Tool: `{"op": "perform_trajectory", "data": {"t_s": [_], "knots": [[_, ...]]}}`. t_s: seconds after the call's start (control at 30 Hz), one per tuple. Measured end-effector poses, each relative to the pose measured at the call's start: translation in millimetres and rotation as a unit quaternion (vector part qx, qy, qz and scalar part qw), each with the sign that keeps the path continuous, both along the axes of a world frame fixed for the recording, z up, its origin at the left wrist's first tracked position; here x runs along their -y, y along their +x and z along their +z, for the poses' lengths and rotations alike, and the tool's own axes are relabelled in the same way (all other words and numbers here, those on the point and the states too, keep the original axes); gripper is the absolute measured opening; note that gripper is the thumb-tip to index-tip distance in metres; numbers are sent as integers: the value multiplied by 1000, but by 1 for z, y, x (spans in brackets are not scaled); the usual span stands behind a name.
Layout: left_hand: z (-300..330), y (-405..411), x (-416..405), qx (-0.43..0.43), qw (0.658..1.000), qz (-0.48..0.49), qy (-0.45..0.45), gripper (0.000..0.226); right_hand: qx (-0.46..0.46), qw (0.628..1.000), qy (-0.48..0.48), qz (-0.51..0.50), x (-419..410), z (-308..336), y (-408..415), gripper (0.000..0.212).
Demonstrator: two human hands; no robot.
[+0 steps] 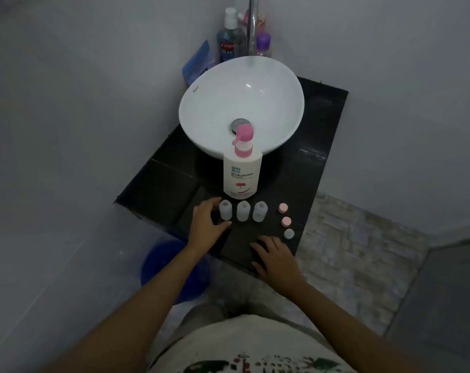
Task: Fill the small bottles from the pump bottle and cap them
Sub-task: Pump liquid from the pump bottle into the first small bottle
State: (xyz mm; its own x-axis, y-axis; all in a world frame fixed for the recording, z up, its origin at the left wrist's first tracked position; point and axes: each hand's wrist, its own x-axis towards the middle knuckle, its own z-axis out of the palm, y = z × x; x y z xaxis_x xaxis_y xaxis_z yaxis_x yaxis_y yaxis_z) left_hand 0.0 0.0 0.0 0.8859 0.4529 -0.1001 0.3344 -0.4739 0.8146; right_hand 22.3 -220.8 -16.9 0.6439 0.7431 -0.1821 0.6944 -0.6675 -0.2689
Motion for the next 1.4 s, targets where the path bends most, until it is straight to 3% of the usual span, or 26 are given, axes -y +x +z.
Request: {"op": "perform_trajectory", "data": {"t_s": [0.13, 0.3, 0.47, 0.6, 0.7, 0.8, 0.93, 1.1, 1.4], "knots": [[3, 4, -2, -15, 1000, 0, -12, 41, 0, 1000, -6, 0, -1, 0, 0, 52], [5, 1, -3, -13, 999, 25, -41, 29, -25, 1000, 1, -5, -4, 9, 4, 50], [25, -6, -7, 26, 996, 54, -64, 31, -45, 982, 181, -23, -23, 73, 20, 27], [52, -3, -10, 91, 992, 55, -62, 28, 16, 911, 409, -55, -49, 159, 57, 16], [76, 5, -10, 123, 990, 44, -48, 30, 63, 868, 483, -91, -78, 215, 104, 17], [98, 14, -11, 140, 989, 29, -26, 31, 21, 900, 426, -91, -112, 240, 143, 24], [114, 21, -11, 135, 991, 21, 2, 31, -138, 943, 300, -50, -140, 228, 164, 31], [128, 21, -11, 130, 990, 33, 37, 39, -243, 932, 266, -42, -149, 207, 162, 35], [143, 20, -9, 124, 989, 35, 69, 36, -291, 903, 307, -75, -147, 203, 157, 40]]}}
